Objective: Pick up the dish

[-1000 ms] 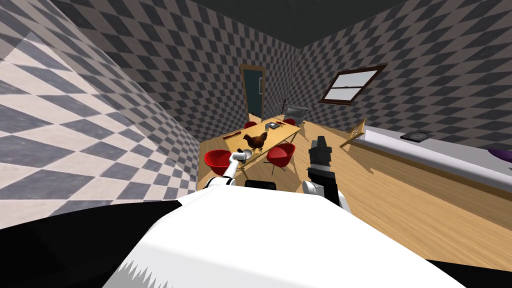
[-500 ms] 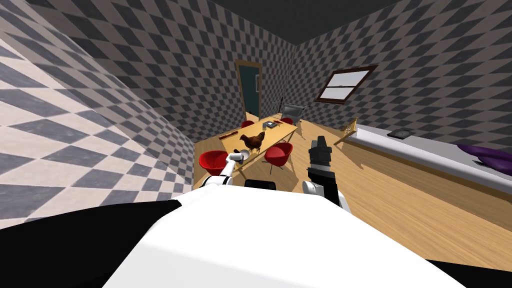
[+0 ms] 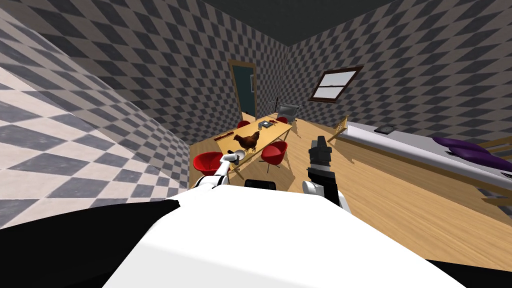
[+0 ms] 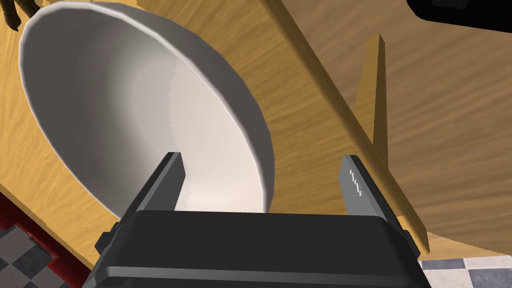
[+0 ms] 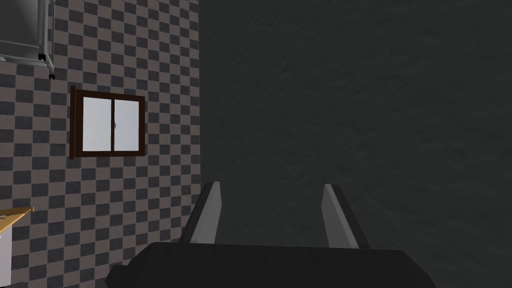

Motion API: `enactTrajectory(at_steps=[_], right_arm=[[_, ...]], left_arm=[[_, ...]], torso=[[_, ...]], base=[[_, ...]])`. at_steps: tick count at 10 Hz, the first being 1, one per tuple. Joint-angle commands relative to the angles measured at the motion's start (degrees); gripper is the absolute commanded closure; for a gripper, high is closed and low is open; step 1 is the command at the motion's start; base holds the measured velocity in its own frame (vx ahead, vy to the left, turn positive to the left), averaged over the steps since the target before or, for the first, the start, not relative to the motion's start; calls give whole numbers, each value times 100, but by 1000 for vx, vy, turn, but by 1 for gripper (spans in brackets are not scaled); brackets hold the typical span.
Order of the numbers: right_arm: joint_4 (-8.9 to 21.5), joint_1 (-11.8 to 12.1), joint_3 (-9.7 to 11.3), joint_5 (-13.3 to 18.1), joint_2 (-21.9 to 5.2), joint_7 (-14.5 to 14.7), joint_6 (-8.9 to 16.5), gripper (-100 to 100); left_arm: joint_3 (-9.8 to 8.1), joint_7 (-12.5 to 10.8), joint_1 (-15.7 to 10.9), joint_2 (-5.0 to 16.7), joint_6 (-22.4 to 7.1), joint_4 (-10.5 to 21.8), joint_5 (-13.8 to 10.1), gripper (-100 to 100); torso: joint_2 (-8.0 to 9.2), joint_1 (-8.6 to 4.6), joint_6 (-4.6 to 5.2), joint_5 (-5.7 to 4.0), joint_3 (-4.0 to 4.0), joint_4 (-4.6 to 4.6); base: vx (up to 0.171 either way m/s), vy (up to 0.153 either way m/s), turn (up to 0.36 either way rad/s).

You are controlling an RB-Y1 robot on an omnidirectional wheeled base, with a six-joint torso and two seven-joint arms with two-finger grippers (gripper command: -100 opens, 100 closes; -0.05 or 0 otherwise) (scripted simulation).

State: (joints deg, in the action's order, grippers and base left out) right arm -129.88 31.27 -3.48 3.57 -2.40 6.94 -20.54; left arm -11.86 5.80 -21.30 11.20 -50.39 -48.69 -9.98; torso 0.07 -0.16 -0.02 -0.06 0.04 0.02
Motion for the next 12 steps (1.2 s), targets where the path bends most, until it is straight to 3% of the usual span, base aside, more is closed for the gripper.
enactTrajectory(at_steps=[1, 2, 3, 5, 7, 8, 12], right_arm=[[0, 0, 0, 0, 0, 0, 0, 0], [0, 0, 0, 0, 0, 0, 0, 0], [0, 0, 0, 0, 0, 0, 0, 0], [0, 0, 0, 0, 0, 0, 0, 0], [0, 0, 0, 0, 0, 0, 0, 0], [0, 0, 0, 0, 0, 0, 0, 0], [0, 0, -1, 0, -1, 0, 0, 0]], left_arm=[[-89, 137, -20, 181, 141, 210, -196, -100], [-167, 261, -25, 343, 236, 361, -371, -100], [-167, 261, -25, 343, 236, 361, -371, -100], [-324, 509, -36, 667, 425, 657, -721, -100], [-313, 493, -46, 648, 388, 638, -699, -100], [-316, 506, -54, 653, 410, 660, -705, 100], [-317, 500, -49, 650, 399, 663, -706, 100]], torso=[[0, 0, 0, 0, 0, 0], [-2, -1, 1, 0, -1, -1], [-1, -8, 0, -1, -1, -1], [-2, -7, 1, -1, -1, 0], [0, -11, -1, -3, 0, 0], [-1, 3, -1, 1, -1, 0], [-2, 16, 1, 2, 0, 2]], base=[[-1, -47, -100], [1, -72, -143], [-6, -66, -51], [-2, -81, -136], [-3, -48, -13], [0, -6, -1], [0, 0, 0]])
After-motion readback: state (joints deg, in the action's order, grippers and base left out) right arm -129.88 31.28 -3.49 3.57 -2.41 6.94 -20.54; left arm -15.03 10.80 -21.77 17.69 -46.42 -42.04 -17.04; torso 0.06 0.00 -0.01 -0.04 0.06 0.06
